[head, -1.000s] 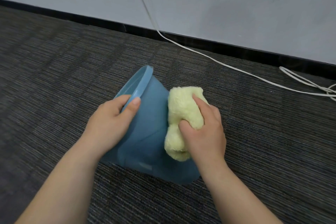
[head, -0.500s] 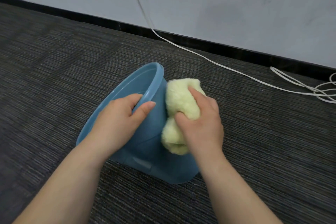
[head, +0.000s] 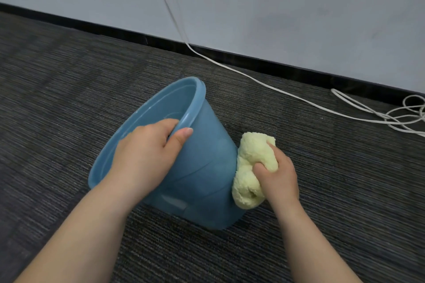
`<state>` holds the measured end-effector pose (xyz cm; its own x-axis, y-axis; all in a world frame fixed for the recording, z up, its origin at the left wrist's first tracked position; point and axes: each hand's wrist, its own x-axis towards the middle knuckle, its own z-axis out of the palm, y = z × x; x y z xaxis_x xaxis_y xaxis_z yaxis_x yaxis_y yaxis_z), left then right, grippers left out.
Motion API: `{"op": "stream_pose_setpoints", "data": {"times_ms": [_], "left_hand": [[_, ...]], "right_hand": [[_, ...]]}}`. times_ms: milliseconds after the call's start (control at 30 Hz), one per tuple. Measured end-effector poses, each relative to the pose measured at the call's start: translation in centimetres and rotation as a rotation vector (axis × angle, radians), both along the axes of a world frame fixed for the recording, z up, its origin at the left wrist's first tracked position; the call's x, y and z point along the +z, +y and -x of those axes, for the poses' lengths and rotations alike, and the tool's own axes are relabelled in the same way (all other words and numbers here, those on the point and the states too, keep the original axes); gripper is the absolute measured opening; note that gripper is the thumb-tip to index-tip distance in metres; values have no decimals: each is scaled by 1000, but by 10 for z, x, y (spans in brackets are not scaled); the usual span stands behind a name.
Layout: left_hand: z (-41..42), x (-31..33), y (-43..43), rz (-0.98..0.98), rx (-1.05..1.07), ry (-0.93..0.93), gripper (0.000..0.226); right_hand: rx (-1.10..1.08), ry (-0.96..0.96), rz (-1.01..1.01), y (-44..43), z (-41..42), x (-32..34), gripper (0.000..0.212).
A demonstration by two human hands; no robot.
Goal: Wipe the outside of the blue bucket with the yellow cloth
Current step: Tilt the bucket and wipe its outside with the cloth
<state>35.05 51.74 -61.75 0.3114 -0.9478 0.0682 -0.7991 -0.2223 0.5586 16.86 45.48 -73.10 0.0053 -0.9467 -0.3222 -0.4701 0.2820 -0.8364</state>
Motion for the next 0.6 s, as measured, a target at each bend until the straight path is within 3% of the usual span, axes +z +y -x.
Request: {"op": "stream_pose_setpoints", "data": {"times_ms": [100,167,267,600], "left_hand": [[7,6,-12,126,-29,-142,37],[13,0,-21,164,-32,-254,41],[22,-19,-30,122,-60,-375,40],[29,-60,-32,-73,-207,-362,46]], "right_hand": [[-202,-310,41,-10,4,10,45],[-304,-403,75,-16,10,13,43],[-379,-457,95,-21,19,12,41],[-432,-513,78,-23,26,-2,38]]}}
